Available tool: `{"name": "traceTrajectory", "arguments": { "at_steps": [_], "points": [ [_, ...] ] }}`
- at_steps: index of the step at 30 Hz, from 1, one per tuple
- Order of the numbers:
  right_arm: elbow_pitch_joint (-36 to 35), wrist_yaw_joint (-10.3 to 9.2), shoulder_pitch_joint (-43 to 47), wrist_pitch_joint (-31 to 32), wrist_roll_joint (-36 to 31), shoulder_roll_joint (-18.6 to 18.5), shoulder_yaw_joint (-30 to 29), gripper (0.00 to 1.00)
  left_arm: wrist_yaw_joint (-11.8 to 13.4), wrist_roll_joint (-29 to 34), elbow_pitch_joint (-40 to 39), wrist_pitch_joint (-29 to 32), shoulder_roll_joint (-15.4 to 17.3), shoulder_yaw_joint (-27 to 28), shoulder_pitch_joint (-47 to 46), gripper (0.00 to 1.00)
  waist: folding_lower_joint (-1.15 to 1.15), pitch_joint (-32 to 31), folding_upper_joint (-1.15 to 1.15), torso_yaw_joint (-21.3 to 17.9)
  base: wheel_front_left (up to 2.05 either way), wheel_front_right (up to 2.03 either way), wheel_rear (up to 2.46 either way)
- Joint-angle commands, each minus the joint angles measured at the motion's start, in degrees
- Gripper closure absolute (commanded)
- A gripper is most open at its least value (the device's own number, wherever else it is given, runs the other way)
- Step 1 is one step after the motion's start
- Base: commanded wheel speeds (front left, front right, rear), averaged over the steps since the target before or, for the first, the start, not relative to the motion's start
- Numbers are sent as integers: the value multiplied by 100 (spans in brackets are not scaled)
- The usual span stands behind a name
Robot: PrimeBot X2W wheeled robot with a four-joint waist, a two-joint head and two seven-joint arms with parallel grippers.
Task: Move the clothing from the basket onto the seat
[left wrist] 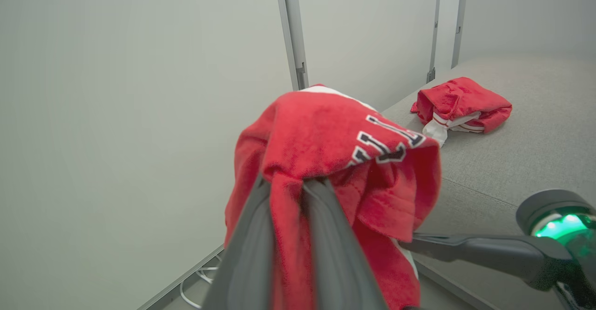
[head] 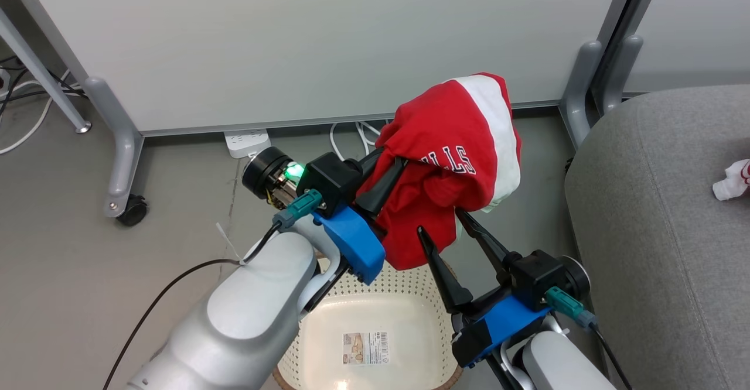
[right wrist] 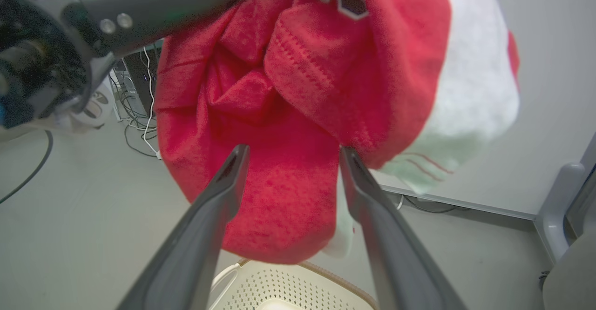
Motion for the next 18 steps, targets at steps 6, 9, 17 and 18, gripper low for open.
{"name": "traceTrajectory", "arguments": {
  "at_steps": [6,9,17,18],
  "points": [
    [440,-5,-288,-4,88,-6,-110,0,-28,71,-73,-28,-89,10,-121,100,0,77,0,118,0,0,0],
    [557,-5,-345,-4,123,-5,-141,0,-41,93,-105,-28,-112,19,-148,100,0,124,0,157,0,0,0],
    [898,-5,-635,-4,228,-6,-59,0,-71,154,-178,-29,-184,39,-228,100,0,235,0,231,0,0,0],
    [932,-5,-683,-4,258,-6,-53,0,-76,163,-188,-29,-190,39,-231,100,0,248,0,240,0,0,0]
  ]
}}
